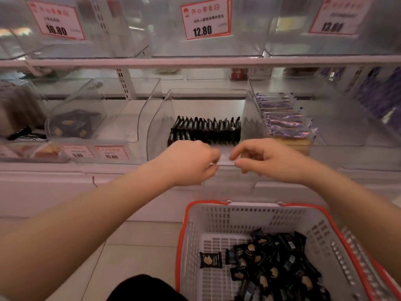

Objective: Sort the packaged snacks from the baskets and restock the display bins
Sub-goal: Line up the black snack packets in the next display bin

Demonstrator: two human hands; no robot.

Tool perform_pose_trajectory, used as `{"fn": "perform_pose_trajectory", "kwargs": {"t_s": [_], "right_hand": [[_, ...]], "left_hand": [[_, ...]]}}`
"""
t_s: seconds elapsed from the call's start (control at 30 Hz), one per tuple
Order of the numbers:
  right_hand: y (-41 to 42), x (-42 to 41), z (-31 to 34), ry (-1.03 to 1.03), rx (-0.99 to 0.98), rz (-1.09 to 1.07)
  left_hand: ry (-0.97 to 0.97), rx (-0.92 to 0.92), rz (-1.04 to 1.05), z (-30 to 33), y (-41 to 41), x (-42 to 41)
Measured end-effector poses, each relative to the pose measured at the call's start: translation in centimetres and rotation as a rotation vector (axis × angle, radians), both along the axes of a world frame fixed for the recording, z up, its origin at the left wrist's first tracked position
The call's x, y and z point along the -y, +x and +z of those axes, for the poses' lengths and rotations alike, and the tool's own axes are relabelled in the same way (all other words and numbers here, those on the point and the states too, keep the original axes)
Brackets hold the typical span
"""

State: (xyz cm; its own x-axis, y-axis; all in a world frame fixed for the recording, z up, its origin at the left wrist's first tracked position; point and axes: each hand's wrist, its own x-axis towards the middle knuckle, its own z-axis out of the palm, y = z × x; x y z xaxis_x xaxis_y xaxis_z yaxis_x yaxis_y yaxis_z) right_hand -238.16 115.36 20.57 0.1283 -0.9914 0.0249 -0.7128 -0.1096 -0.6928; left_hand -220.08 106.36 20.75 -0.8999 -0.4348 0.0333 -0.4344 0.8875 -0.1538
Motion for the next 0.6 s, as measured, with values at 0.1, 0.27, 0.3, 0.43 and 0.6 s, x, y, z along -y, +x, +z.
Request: {"fn": "perform_pose_trajectory", "kwargs": {"t_s": [0.1, 0.27, 0.3, 0.43, 0.6], "right_hand": [[-1.7, -4.0, -3.7, 0.134, 0.075, -0.058], [-4.7, -7.5, -13.8, 0.398, -0.037, -0.218], [-5.2, -8.4, -15.9, 0.441, -0.063, -0.244], [-6.5, -12.4, -22.9, 0.628, -0.115, -0.277], [-7.8, -16.4, -29.3, 0.901, -0.277, -0.198]], "left_hand": [[0.076, 0.031, -0.096, -3.6, -1.7, -3.6], [0.198, 0.295, -0.124, -12.2, -5.1, -7.7], [0.239, 0.324, -0.105, -14.1, -5.5, -8.3], [0.418, 0.391, 0.006, -20.8, -6.4, -10.5], [0.552, 0.497, 0.074, -28.0, -7.2, -13.4]]}}
